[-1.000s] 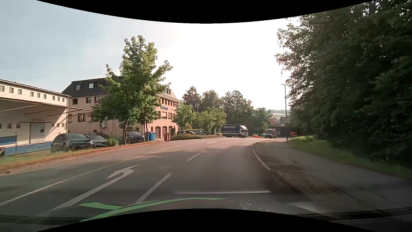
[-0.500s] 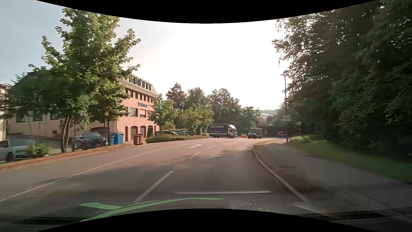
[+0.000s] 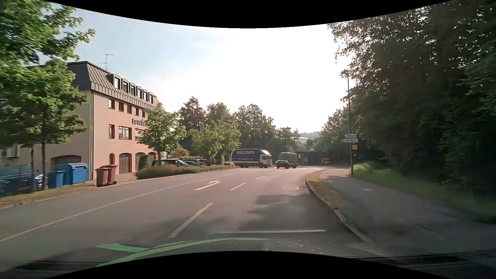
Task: Follow the waypoints while adhering to traffic rules and regulations
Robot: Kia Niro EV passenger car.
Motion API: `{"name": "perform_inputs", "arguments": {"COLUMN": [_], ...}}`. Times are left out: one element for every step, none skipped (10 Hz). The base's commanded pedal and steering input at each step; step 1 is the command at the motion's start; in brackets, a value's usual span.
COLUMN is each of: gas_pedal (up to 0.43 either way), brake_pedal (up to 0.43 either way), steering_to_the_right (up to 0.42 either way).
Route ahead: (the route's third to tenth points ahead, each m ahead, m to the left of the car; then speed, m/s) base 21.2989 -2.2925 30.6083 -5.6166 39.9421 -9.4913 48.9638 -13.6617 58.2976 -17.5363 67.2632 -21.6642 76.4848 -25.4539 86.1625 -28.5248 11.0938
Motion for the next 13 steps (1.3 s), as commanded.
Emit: {"name": "perform_inputs", "arguments": {"gas_pedal": [0.047,0.047,0.047,0.047,0.047,0.047,0.047,0.047,0.047,0.047,0.047,0.047,0.047], "brake_pedal": [0.0,0.0,0.0,0.0,0.0,0.0,0.0,0.0,0.0,0.0,0.0,0.0,0.0], "steering_to_the_right": [0.061,0.062,0.062,0.062,0.062,0.062,0.062,0.064,0.067,0.067,0.069,0.071,0.071]}}
